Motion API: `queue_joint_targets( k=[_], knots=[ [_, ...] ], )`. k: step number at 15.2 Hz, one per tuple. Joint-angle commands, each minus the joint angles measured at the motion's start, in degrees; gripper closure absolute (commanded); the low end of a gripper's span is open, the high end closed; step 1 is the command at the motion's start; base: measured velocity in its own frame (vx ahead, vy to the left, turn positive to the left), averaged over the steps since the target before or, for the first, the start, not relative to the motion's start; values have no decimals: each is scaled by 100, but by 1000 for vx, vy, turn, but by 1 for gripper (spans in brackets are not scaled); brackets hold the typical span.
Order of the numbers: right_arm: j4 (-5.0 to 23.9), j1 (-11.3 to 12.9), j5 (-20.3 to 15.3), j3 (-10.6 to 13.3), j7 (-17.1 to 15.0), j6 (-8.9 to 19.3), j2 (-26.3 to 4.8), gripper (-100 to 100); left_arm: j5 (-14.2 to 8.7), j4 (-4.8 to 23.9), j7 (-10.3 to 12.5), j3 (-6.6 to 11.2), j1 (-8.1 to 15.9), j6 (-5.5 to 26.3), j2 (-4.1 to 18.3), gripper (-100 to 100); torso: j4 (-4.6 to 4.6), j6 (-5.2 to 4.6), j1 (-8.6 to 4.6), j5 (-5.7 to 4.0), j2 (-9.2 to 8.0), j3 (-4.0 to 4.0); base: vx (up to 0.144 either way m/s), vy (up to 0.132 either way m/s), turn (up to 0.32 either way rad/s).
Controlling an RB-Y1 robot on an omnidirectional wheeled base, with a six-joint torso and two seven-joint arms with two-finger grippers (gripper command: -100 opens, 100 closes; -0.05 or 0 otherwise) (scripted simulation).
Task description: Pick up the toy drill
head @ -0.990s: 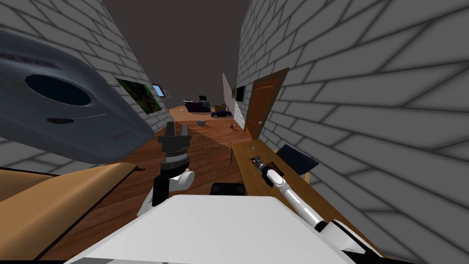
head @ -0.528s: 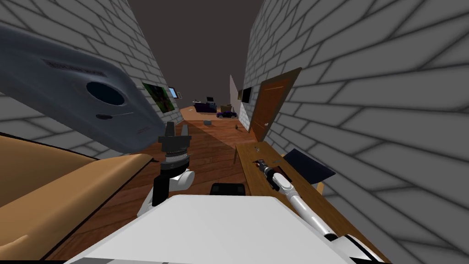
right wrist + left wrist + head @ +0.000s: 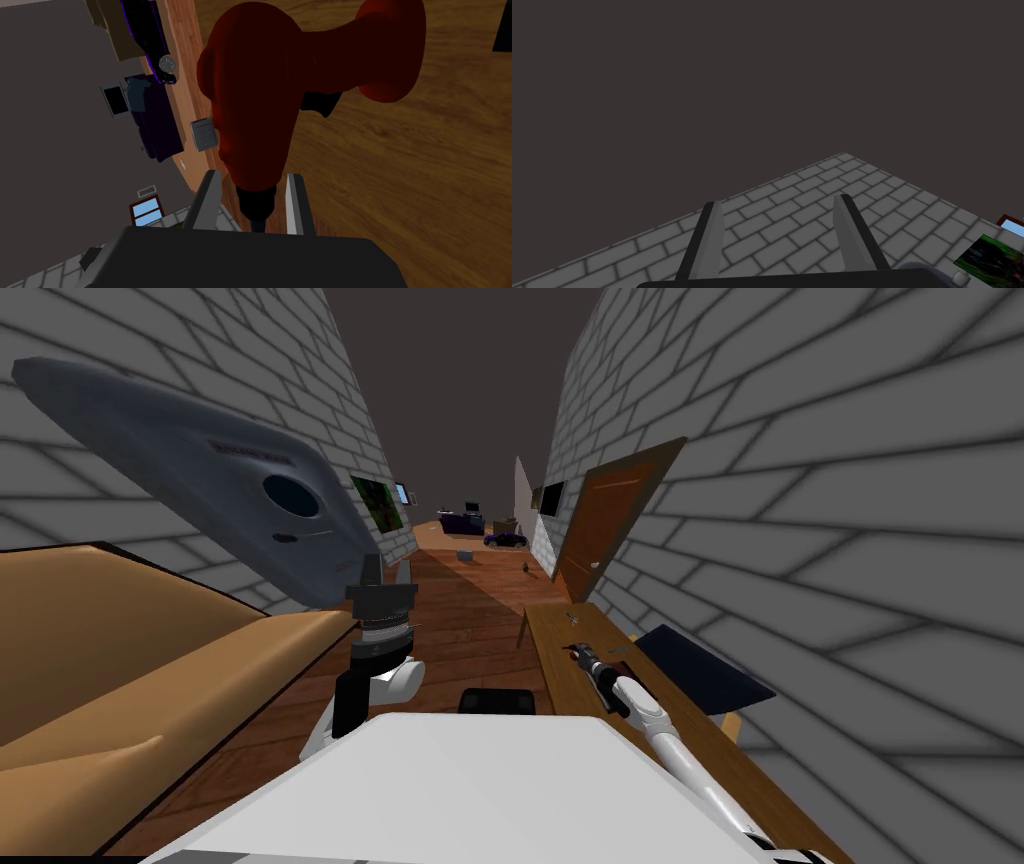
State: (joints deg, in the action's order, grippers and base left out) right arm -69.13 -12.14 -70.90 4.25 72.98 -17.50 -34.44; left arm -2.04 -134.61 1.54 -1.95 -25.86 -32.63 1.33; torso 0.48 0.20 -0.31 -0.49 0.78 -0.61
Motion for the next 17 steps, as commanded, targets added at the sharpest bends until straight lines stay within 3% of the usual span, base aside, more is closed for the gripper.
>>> queue_joint_targets(
  k=[1, 2, 4, 5, 7, 8, 9, 11, 12, 15, 16, 17],
  knots=[
    [78, 1, 52, -186, 138, -68, 54, 100, 0, 0, 0, 0, 0, 0, 0, 0, 0, 0, 0, 0, 0, 0, -5, 23, -19],
    [201, -205, 294, -343, 291, -291, 112, 100, 0, 0, 0, 0, 0, 0, 0, 0, 0, -4, -4, -1, 0, 0, 3, 41, 246],
    [201, -205, 296, -619, 488, -346, 112, 100, 0, 0, 0, 0, 1, 0, 0, 0, 5, 9, 0, -13, 5, -5, -3, 51, 172],
    [324, -411, 540, -773, 679, -589, 169, 100, 0, 0, 0, 0, 0, 0, 0, 0, 6, 5, -3, -13, 9, -8, -11, 66, 240],
    [324, -411, 540, -1092, 838, -624, 169, 100, 0, 0, 0, 0, 1, 0, 0, 0, 12, 10, 1, -22, 9, -11, -7, 54, 160],
    [324, -411, 540, -1092, 838, -624, 169, 100, 0, 0, 0, 0, 0, 0, 0, 0, 11, 6, -2, -19, 10, -11, -2, 26, -9],
    [447, -617, 784, -1305, 1125, -902, 227, 100, 0, 0, 0, 0, 0, 0, 0, 0, 11, 3, -9, -19, 11, -11, -1, 48, 234],
    [447, -617, 784, -1545, 1188, -902, 227, 100, 0, 0, 0, 0, 0, 0, 0, 0, 11, 10, -4, -24, 13, -12, -1, 49, 164],
    [570, -823, 1027, -1691, 1445, -1169, 284, 100, 0, 0, 0, 0, 0, 0, 0, 0, 10, 6, -7, -20, 13, -11, 1, 55, 242],
    [570, -823, 1027, -1998, 1538, -1180, 284, 100, 0, 0, 0, 0, 0, 0, 0, 0, 8, 7, -2, -17, 12, -10, 1, 43, 118],
    [692, -1029, 1271, -2127, 1739, -1416, 341, 100, 0, 0, 0, 0, 0, 0, 0, 0, 8, 2, -7, -15, 11, -9, 4, 42, 227],
    [692, -1029, 1271, -2239, 1803, -1458, 341, 100, 0, 0, 0, 0, 1, 0, 0, 0, 9, 8, -5, -22, 9, -9, 2, 50, 258]
  ],
)
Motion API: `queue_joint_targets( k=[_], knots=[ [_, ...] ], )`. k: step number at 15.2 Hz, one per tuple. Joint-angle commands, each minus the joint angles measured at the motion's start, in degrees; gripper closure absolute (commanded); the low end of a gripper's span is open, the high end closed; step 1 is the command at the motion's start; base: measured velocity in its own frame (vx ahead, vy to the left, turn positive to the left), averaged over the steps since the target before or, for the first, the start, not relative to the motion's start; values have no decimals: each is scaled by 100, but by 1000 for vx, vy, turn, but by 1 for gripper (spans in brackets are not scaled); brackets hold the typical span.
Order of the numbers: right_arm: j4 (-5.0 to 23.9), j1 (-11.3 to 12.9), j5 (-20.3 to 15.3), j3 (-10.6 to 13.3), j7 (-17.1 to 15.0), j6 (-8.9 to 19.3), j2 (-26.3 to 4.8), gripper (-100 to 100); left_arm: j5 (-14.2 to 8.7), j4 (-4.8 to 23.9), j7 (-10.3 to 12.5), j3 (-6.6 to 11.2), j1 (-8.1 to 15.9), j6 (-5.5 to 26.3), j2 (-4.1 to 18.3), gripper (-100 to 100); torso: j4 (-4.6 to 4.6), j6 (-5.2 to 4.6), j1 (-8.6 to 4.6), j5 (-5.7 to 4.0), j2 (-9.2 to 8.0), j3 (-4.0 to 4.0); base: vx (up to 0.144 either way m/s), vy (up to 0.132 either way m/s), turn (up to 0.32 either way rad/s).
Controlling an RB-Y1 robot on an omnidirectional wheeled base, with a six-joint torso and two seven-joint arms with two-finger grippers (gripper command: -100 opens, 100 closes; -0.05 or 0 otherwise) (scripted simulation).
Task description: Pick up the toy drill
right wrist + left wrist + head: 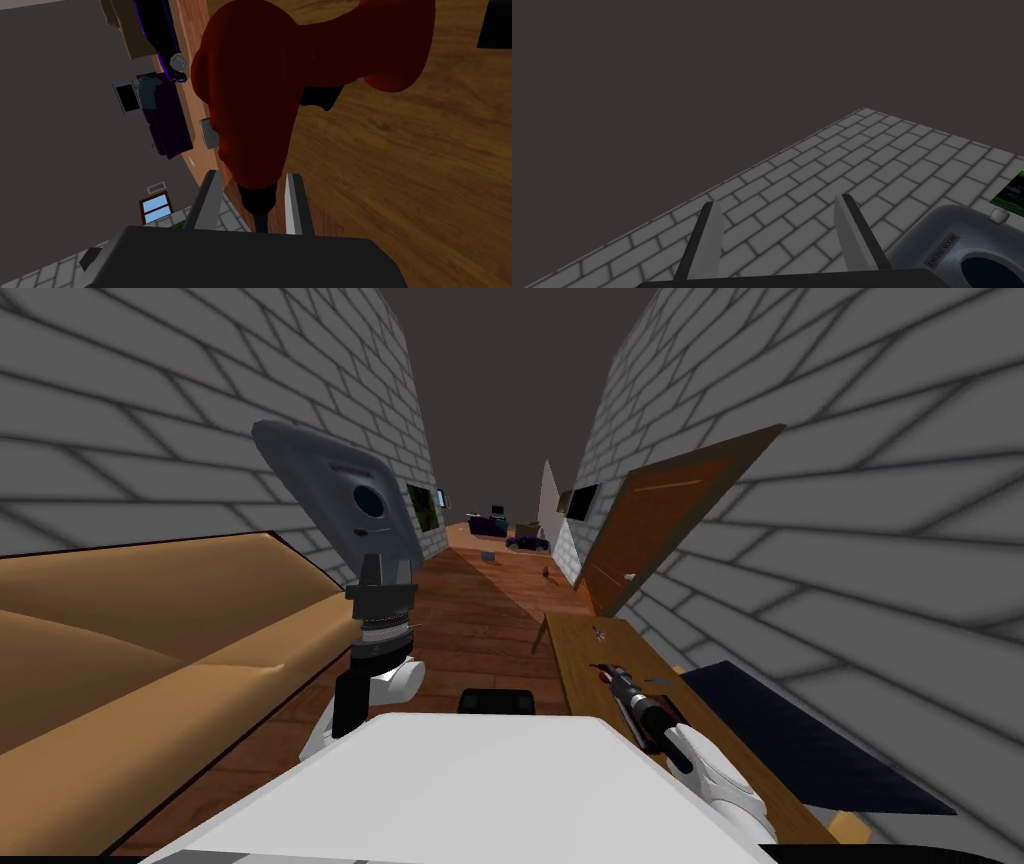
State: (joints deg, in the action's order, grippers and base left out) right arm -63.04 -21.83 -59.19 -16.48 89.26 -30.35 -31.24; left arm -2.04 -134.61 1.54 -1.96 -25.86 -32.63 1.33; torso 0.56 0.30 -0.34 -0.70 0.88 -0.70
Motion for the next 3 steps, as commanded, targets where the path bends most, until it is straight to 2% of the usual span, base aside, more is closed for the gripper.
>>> queue_joint_targets(
  k=[1, 2, 3],
  knots=[
    [83, -60, 100, -286, 260, -173, 21, 100, 0, 0, 0, 0, 0, 0, 0, 0, 0, 0, 0, 0, 0, 0, -1, 42, 93],
    [83, -60, 100, -378, 260, -173, 21, 100, 0, 0, 0, 0, -1, 0, 0, 0, -1, -5, -2, 5, 0, 0, -1, 27, -9],
    [121, 3, 78, -235, 207, -147, 23, 100, 0, 0, 0, 1, -1, 0, 0, 0, -1, -9, -4, 7, -2, 2, 0, 11, -23]
  ],
)
